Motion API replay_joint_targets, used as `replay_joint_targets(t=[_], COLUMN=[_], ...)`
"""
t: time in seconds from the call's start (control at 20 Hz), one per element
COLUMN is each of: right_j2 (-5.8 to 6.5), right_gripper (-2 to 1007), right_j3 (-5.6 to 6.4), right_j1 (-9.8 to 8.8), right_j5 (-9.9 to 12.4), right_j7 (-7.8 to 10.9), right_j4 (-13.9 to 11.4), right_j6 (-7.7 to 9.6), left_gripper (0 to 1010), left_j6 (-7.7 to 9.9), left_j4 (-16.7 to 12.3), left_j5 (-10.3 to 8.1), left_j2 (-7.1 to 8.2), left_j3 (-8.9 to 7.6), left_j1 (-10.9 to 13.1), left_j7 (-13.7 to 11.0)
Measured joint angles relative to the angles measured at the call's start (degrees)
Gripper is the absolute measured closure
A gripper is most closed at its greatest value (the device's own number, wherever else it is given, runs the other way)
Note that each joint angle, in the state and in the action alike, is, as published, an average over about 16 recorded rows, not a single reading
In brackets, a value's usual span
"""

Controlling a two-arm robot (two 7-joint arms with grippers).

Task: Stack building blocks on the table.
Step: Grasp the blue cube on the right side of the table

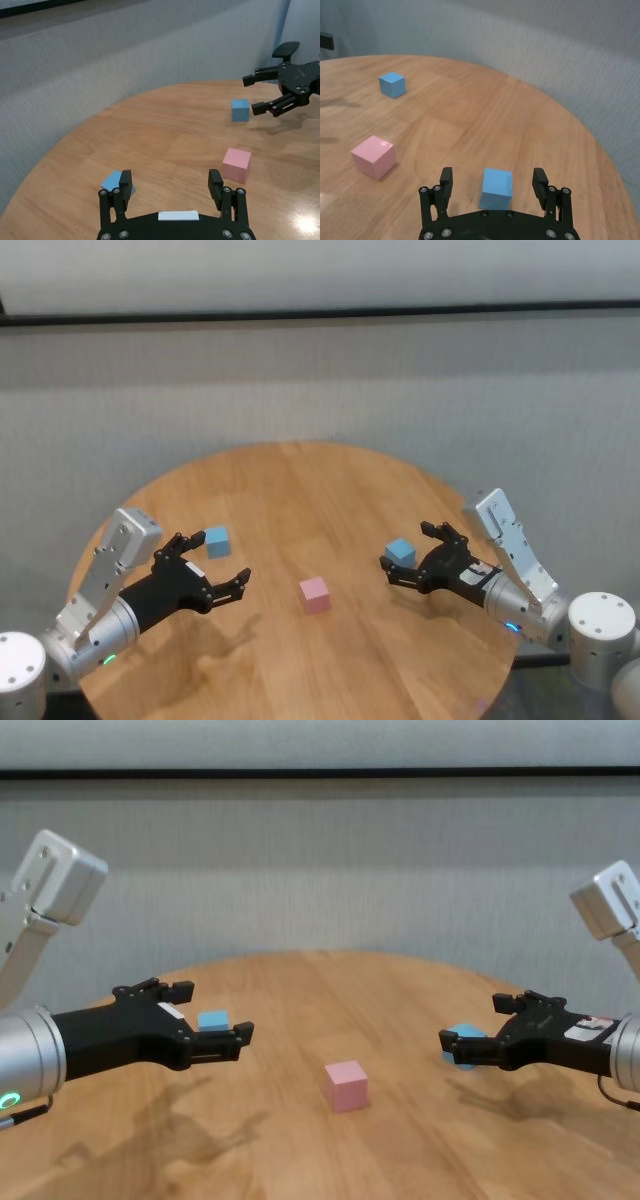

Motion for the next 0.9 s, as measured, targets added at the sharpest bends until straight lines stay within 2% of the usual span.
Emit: replay_joint_targets(t=[0.9], right_j2=[-1.52], right_gripper=[4], right_j3=[1.3], right_j1=[0.97], right_j5=[-2.48], right_j7=[-0.21], right_j4=[3.44], right_j6=[-0.67], left_gripper=[10], left_j6=[0.0], left_j4=[0.0], left_j5=[0.0], left_j2=[0.0], left_j3=[0.0], left_j1=[0.0], left_j7=[0.0])
